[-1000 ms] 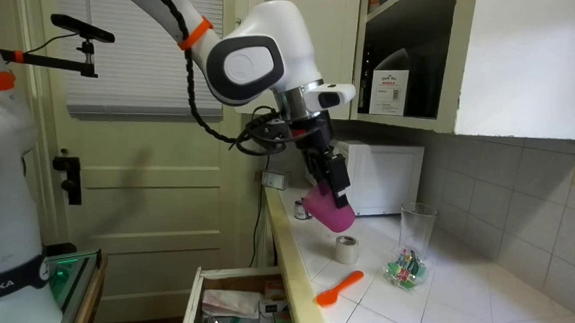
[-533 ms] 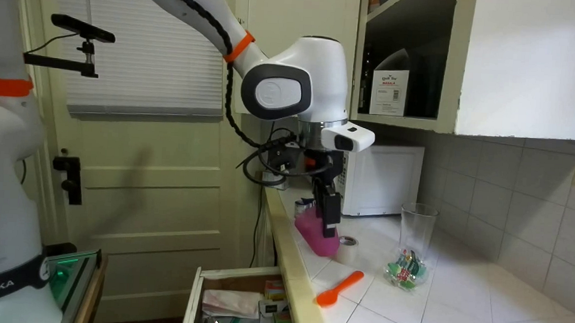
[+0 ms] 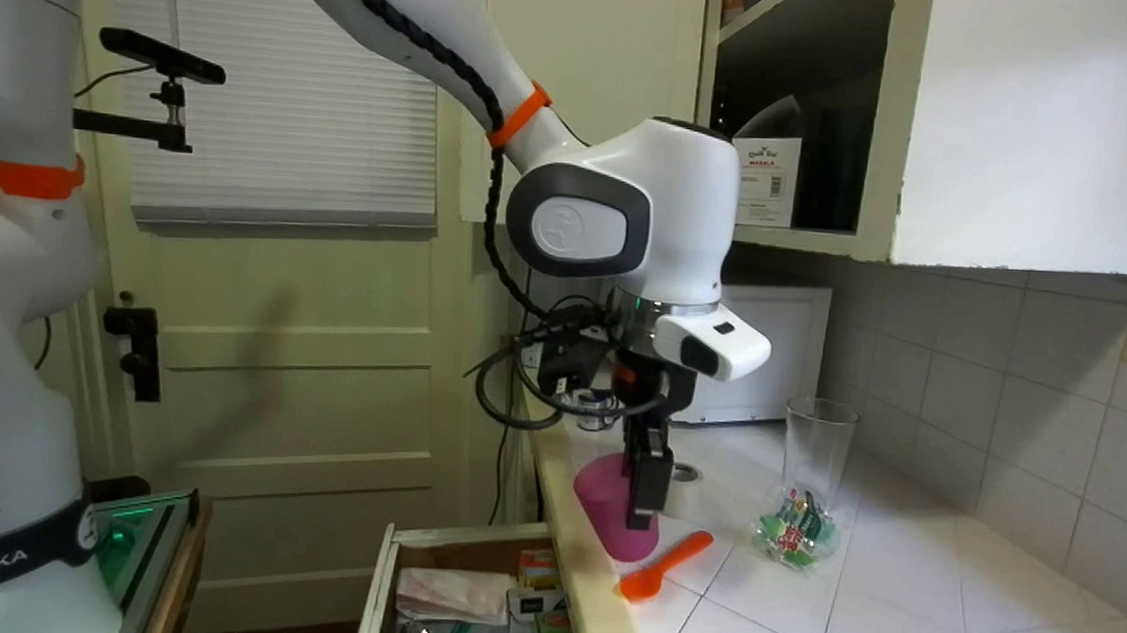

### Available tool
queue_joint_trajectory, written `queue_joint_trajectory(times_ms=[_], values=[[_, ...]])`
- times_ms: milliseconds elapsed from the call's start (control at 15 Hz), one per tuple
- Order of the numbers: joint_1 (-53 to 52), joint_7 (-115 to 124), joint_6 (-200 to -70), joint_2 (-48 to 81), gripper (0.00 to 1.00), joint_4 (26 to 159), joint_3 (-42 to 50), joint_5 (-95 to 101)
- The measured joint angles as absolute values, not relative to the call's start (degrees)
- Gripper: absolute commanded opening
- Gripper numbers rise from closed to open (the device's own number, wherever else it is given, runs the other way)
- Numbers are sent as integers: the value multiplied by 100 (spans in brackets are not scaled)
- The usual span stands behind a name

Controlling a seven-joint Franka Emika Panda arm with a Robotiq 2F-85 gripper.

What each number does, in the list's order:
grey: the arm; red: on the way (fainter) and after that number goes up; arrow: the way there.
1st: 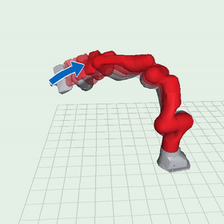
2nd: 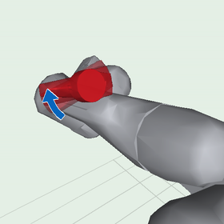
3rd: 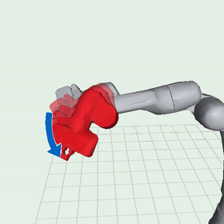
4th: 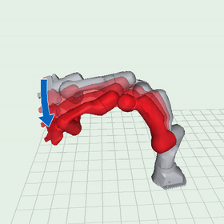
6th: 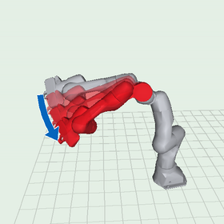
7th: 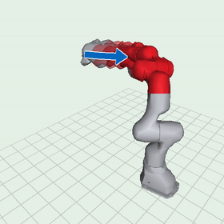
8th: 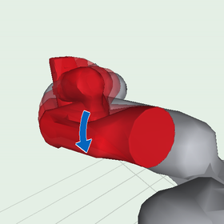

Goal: Remove the purple cup from the bottom shelf of the right cabinet and put it on the table

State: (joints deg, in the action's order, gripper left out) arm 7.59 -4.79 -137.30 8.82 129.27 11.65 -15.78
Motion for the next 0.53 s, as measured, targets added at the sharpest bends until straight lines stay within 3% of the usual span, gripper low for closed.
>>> queue_joint_trajectory(times_ms=[533], values=[[1305, -577, -13551, 1806, 49, 11954, 995, -1823]])
